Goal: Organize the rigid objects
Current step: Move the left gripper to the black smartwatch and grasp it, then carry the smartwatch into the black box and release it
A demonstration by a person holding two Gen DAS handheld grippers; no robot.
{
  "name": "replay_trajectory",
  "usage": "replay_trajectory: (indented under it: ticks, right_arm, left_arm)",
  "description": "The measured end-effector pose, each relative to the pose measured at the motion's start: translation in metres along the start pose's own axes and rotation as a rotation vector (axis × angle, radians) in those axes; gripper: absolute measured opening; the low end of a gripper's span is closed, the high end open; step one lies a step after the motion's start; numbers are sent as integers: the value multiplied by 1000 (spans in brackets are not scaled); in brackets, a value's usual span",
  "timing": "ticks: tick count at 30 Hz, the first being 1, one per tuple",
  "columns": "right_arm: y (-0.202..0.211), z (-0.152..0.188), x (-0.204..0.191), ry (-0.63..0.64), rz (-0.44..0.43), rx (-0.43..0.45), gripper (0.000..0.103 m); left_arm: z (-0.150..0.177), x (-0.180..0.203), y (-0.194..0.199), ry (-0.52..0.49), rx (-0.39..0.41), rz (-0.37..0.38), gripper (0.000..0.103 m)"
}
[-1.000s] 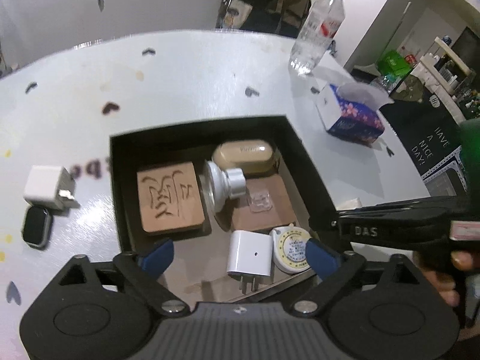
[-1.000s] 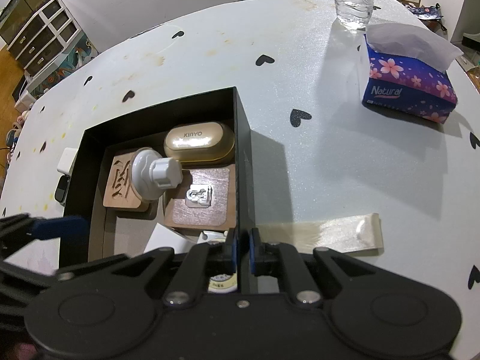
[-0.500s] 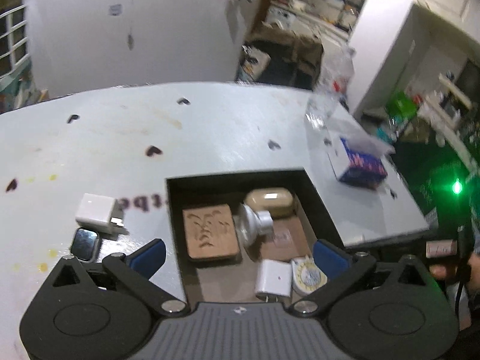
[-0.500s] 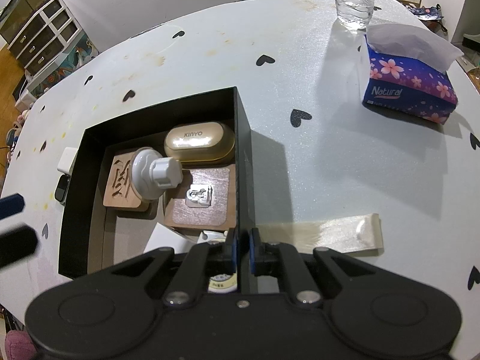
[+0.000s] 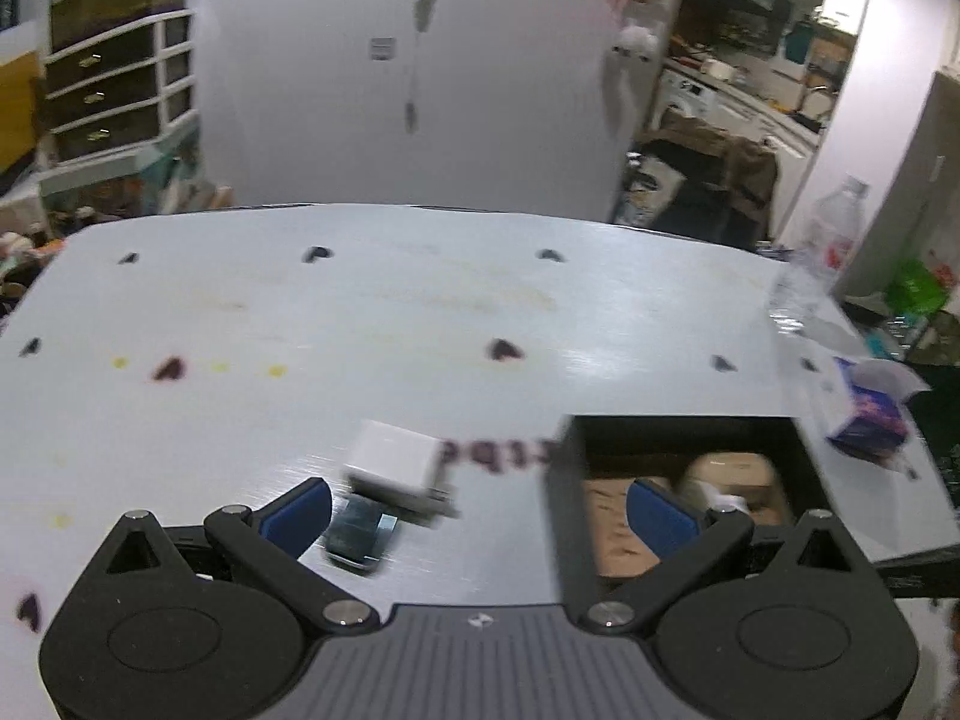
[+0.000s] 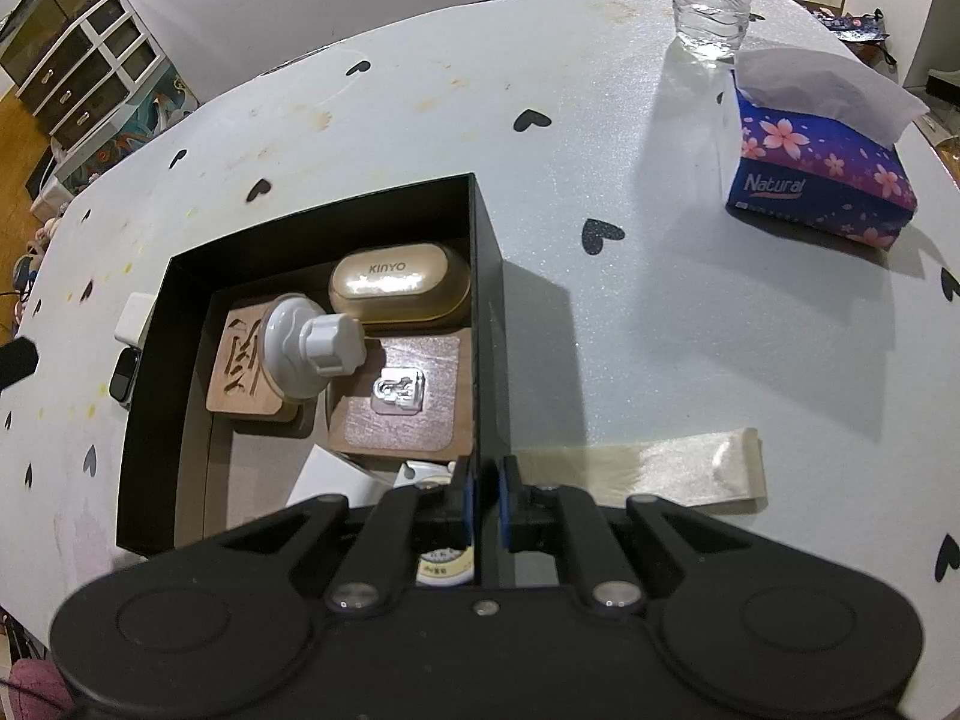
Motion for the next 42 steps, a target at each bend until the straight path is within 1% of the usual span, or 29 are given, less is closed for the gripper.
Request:
replay_trajectory:
  ticks: [3,5,7,10,11,13,16,18,21,23,26,28,32,38,42]
  right_arm:
    - [0,0,0,-1,-2,0,9]
    - [0,0,-1,-2,-4,0,9]
    - [-1,0,0,-2,-6,-1,9]
    - [-1,0,0,-3,-6,-2,9]
    - [-2,0,1,-4,-7,-2,9]
    - [-2,0,2,-4,-8,-3,9]
    - [-2,0,2,-4,-8,-3,9]
    - [-2,0,2,-5,-8,-2,9]
    - [-2,0,2,-6,-8,-2,9]
    - [-2,0,2,-5,-8,-3,9]
    - [-2,0,2,-7,-9,-2,9]
    - [-2,0,2,-6,-8,-2,9]
    - [-2,0,2,-6,-10,-2,9]
    - [-3,0,3,-4,-9,-3,9]
    - [-3,0,3,-2,-9,-3,9]
  left_arm:
    - [-2,-16,-11,-12,2,-43,103]
    - [-3,-24,-18,-29,-1,-57,98]
    - [-2,-30,-30,-57,-19,-70,83]
    - [0,-34,-49,-84,-67,-86,74]
    - [2,-36,-57,-94,-84,-92,73]
    - [7,-40,-72,-114,-121,-110,66]
    - [12,-42,-88,-140,-155,-122,66]
    - [13,-44,-95,-146,-162,-133,66]
    - [15,-45,-102,-137,-165,-126,65]
    - [16,-44,-104,-144,-160,-123,62]
    - [16,-40,-104,-157,-164,-114,53]
    - [17,-38,-103,-158,-166,-98,43]
    - [19,-36,-101,-152,-175,-97,41]
    - [24,-40,-96,-104,-175,-100,41]
    - [26,-37,-85,-73,-166,-92,41]
Point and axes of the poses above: each gripper's, at about its wrist camera, not at the fingertips, and y roughly against the way its jaws point, x to its right, z to its underside, the point moved 2 cm from there along -y, roughly the way its jaws point, and after that the axes turned 3 degrees about -x, right-handed, at the moved point
